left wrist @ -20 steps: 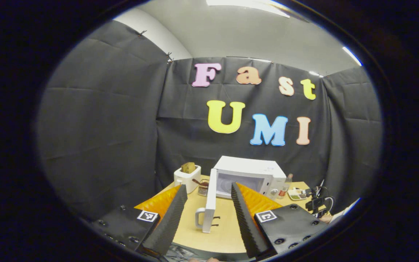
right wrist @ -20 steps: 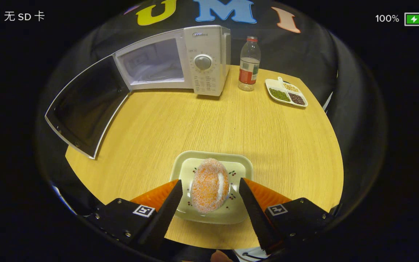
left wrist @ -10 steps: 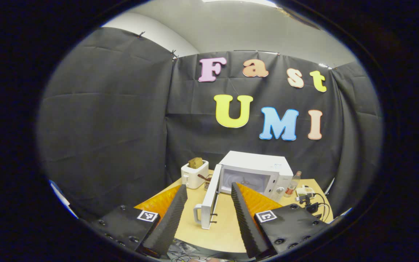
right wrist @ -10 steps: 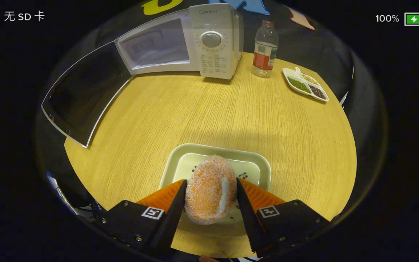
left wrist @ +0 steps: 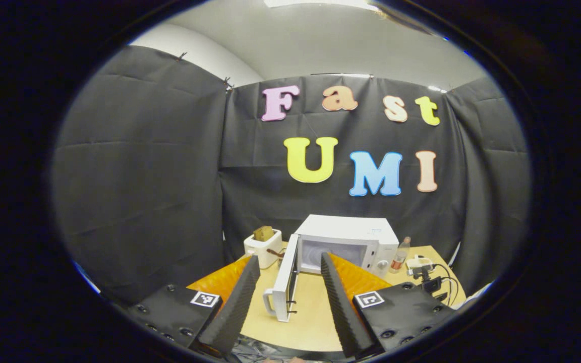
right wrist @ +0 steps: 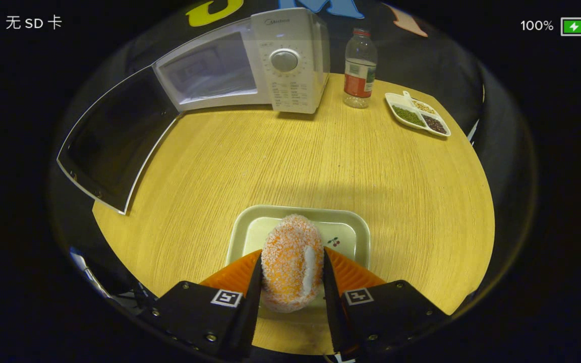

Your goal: Open the microwave oven with the left hand, put the food in, and close the microwave oven.

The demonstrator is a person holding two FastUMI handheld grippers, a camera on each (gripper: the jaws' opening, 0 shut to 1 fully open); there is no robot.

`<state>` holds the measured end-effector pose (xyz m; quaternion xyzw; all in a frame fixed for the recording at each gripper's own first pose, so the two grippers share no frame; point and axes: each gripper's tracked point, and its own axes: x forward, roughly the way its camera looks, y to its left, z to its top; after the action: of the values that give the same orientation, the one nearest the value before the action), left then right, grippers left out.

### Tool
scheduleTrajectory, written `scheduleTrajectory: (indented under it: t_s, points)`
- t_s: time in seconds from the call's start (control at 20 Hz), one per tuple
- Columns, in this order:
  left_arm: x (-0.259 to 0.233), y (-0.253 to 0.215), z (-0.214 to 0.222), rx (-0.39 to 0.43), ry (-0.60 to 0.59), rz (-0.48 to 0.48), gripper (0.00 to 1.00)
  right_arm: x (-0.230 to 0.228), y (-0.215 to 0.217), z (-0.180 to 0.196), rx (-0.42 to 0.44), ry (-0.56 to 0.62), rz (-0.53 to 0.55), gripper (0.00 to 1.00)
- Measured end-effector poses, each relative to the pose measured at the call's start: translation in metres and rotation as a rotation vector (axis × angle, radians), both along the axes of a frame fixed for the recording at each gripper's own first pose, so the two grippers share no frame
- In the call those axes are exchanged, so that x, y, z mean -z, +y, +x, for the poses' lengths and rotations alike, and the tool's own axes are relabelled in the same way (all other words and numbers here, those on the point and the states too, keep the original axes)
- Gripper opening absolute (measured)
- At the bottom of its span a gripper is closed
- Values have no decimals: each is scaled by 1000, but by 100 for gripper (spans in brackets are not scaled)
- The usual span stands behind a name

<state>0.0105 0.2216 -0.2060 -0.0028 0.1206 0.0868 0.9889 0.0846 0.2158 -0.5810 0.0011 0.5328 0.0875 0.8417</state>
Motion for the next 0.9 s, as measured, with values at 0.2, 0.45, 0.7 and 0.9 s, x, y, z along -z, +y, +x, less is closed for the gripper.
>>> scheduleTrajectory:
  t_s: [0.2,0.45,0.7,0.9]
  points:
    - [-10,37,-10,67,-32,19,87,-37,28,12,140,-46,76,58]
    - [-5,69,-11,166,-57,-28,77,-80,90,41,251,-147,176,58]
    - [-9,92,-2,181,-56,-54,77,-114,161,92,286,-241,281,58]
    - [1,107,7,156,-28,-85,77,-113,203,131,330,-268,363,58]
